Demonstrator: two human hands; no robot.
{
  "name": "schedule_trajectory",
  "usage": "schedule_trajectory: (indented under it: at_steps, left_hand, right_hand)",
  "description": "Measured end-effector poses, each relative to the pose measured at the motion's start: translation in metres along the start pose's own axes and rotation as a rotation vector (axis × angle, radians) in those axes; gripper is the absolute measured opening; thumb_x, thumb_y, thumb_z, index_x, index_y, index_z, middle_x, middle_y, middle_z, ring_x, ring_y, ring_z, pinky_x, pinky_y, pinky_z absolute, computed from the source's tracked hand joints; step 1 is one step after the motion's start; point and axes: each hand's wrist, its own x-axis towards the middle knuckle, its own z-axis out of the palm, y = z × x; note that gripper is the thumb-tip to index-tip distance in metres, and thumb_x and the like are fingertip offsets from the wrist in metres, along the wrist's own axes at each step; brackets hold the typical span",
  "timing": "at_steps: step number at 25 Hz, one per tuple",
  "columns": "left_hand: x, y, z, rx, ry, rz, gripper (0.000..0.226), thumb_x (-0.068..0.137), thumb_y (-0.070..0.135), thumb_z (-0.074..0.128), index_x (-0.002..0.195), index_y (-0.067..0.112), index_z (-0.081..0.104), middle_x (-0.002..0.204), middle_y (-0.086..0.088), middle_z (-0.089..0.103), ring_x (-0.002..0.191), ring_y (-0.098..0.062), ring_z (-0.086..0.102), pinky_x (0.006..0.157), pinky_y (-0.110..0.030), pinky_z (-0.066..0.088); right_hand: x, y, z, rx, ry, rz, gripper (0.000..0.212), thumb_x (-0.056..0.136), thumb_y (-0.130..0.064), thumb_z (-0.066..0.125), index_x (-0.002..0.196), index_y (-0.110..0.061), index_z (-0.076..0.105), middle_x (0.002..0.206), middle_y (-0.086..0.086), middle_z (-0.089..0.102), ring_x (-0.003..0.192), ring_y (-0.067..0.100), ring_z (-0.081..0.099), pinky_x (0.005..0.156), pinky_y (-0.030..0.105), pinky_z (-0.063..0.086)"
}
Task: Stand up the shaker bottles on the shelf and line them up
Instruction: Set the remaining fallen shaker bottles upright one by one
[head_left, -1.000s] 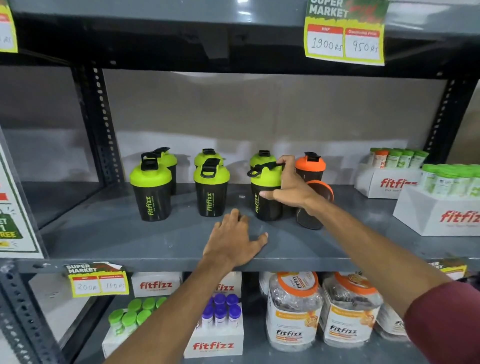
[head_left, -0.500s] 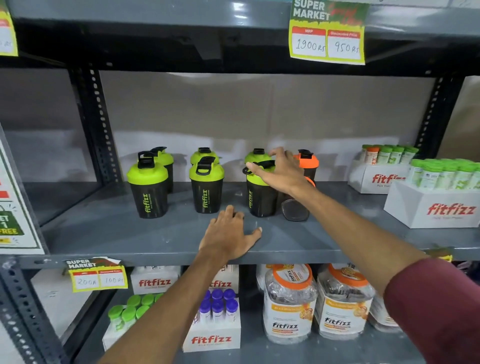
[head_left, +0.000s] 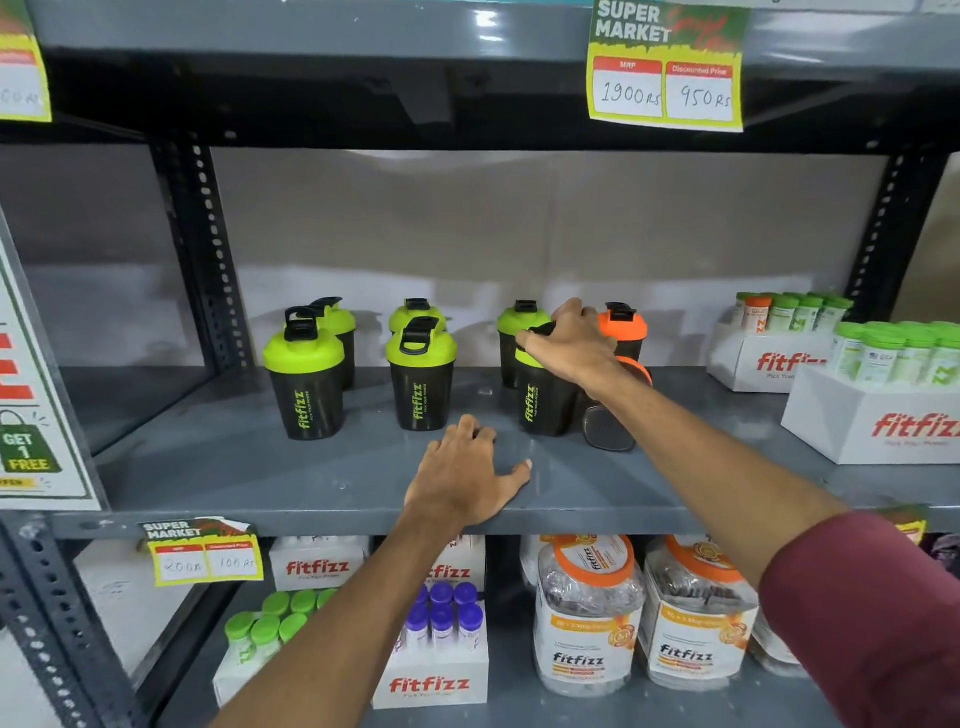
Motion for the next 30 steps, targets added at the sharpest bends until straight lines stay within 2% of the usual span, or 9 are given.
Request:
schedule_trajectory:
  at_steps: [5, 12, 14, 17, 21, 23, 25, 27, 30]
  left_hand:
    - [0.001, -0.001, 0.001, -0.002, 0.012, 0.000, 0.073, 0.094, 0.066, 0.046, 0.141, 0.012, 0.053, 0.135, -0.004, 0.048, 0.129, -0.024, 0.045, 0.110, -0.044, 0.037]
    - [0.000, 0.000, 0.001, 0.005, 0.012, -0.005, 0.075, 0.092, 0.068, 0.047, 0.143, 0.014, 0.052, 0.138, -0.004, 0.047, 0.130, -0.023, 0.046, 0.110, -0.045, 0.037]
    - [0.000, 0.001, -0.001, 0.005, 0.003, -0.010, 0.074, 0.093, 0.067, 0.048, 0.144, 0.014, 0.051, 0.138, -0.004, 0.047, 0.130, -0.023, 0.046, 0.110, -0.045, 0.038]
    - [0.003, 0.004, -0.005, 0.009, -0.027, -0.045, 0.075, 0.092, 0.068, 0.051, 0.144, 0.014, 0.051, 0.137, -0.005, 0.046, 0.131, -0.024, 0.045, 0.107, -0.044, 0.041]
    - [0.004, 0.040, 0.001, 0.021, -0.048, -0.040, 0.073, 0.090, 0.069, 0.051, 0.140, 0.016, 0.053, 0.130, -0.007, 0.044, 0.129, -0.026, 0.040, 0.106, -0.045, 0.040]
    - [0.005, 0.066, 0.012, 0.044, -0.054, 0.016, 0.070, 0.093, 0.067, 0.046, 0.140, 0.016, 0.053, 0.131, -0.008, 0.044, 0.128, -0.026, 0.039, 0.106, -0.045, 0.038]
    - [0.009, 0.084, 0.019, 0.068, -0.062, 0.041, 0.069, 0.094, 0.066, 0.042, 0.142, 0.017, 0.050, 0.136, -0.008, 0.042, 0.129, -0.027, 0.038, 0.108, -0.045, 0.035]
    - [0.014, 0.092, 0.021, 0.069, -0.084, 0.039, 0.069, 0.095, 0.066, 0.042, 0.143, 0.017, 0.048, 0.138, -0.009, 0.040, 0.132, -0.028, 0.036, 0.111, -0.046, 0.033]
    - [0.022, 0.098, 0.023, 0.050, -0.131, 0.030, 0.070, 0.094, 0.066, 0.043, 0.144, 0.017, 0.047, 0.141, -0.011, 0.038, 0.137, -0.029, 0.034, 0.113, -0.047, 0.030]
  right_hand:
    - [0.003, 0.009, -0.001, 0.067, -0.060, -0.118, 0.048, 0.089, -0.036, 0.056, 0.132, -0.015, 0.049, 0.119, 0.012, 0.062, 0.106, 0.031, 0.062, 0.089, 0.041, 0.049]
    - [0.002, 0.018, 0.005, 0.358, -0.136, -0.203, 0.032, 0.101, -0.012, 0.033, 0.126, -0.015, 0.053, 0.108, 0.005, 0.054, 0.083, 0.015, 0.050, 0.073, 0.029, 0.036]
    - [0.004, 0.020, 0.000, 0.340, -0.148, -0.200, 0.033, 0.102, -0.019, 0.033, 0.128, -0.021, 0.053, 0.117, 0.003, 0.055, 0.092, 0.016, 0.052, 0.082, 0.032, 0.039]
    - [0.011, 0.039, -0.015, 0.258, 0.056, -0.197, 0.029, 0.101, -0.041, 0.035, 0.119, -0.029, 0.054, 0.125, 0.005, 0.061, 0.114, 0.025, 0.055, 0.104, 0.042, 0.036]
    - [0.018, 0.084, -0.037, -0.277, 0.113, 0.046, 0.079, 0.087, -0.078, 0.032, 0.135, -0.018, 0.050, 0.133, 0.015, 0.054, 0.129, 0.037, 0.049, 0.101, 0.049, 0.041]
    - [0.015, 0.100, -0.037, -0.395, -0.059, 0.169, 0.098, 0.074, -0.094, 0.029, 0.131, -0.020, 0.055, 0.122, 0.011, 0.067, 0.118, 0.035, 0.061, 0.097, 0.045, 0.049]
    - [0.011, 0.108, -0.033, -0.152, -0.208, 0.216, 0.086, 0.071, -0.090, 0.044, 0.114, -0.019, 0.065, 0.095, 0.005, 0.076, 0.089, 0.031, 0.073, 0.078, 0.037, 0.058]
    - [0.011, 0.112, -0.034, 0.110, -0.265, 0.265, 0.068, 0.072, -0.076, 0.061, 0.102, -0.016, 0.069, 0.080, 0.007, 0.075, 0.064, 0.025, 0.072, 0.056, 0.025, 0.052]
    - [0.012, 0.121, -0.043, 0.243, -0.270, 0.251, 0.055, 0.072, -0.065, 0.068, 0.096, -0.015, 0.067, 0.073, 0.009, 0.073, 0.055, 0.022, 0.069, 0.053, 0.025, 0.053]
